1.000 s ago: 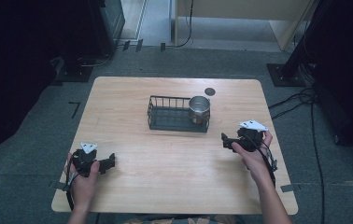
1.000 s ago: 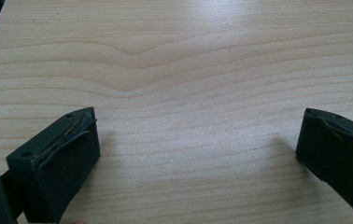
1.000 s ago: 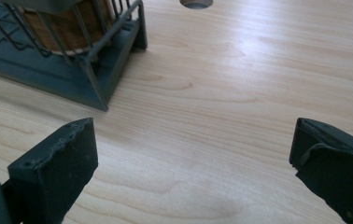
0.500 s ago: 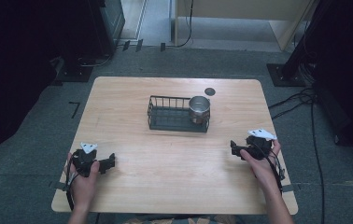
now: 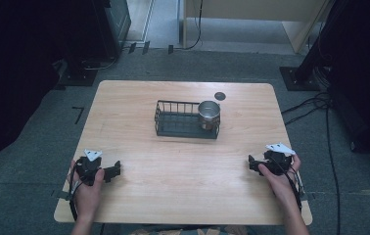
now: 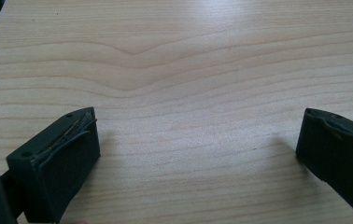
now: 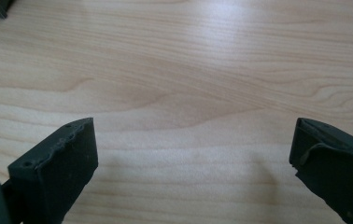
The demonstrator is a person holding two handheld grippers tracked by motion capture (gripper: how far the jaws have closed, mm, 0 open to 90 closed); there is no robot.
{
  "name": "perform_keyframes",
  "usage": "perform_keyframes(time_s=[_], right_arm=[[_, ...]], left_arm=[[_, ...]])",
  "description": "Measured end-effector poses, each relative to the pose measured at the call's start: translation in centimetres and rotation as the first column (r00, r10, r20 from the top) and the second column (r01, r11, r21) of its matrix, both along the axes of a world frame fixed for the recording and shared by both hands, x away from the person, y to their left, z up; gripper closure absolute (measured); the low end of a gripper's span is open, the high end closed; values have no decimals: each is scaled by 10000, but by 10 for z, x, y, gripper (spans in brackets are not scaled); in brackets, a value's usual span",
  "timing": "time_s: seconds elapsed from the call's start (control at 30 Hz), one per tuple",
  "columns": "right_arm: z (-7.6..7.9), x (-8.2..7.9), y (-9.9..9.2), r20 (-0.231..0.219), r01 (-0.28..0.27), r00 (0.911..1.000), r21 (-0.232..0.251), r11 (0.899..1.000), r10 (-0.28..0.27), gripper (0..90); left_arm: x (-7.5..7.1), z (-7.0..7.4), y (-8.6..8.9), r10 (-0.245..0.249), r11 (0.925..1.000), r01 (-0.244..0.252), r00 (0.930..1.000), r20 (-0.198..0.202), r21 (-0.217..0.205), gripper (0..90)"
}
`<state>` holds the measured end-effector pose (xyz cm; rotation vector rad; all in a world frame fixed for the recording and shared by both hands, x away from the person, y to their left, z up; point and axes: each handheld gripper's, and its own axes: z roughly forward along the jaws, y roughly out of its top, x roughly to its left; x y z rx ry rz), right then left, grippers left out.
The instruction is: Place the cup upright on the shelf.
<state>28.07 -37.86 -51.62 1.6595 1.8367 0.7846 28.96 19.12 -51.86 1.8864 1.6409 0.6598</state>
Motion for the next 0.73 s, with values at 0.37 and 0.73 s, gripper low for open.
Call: perform_keyframes(time_s=[0.37,0.73], right_arm=[[-9,-10,-6,-118,280,9995,90,9996,-278,9],[-9,-9,-9,-248,219,9995,374,9991,-209,8]], left_arm=[[0,0,0,-3,10000,3,10000,4,1,0],[0,0,0,7,10000,-7,10000,16,1,0]])
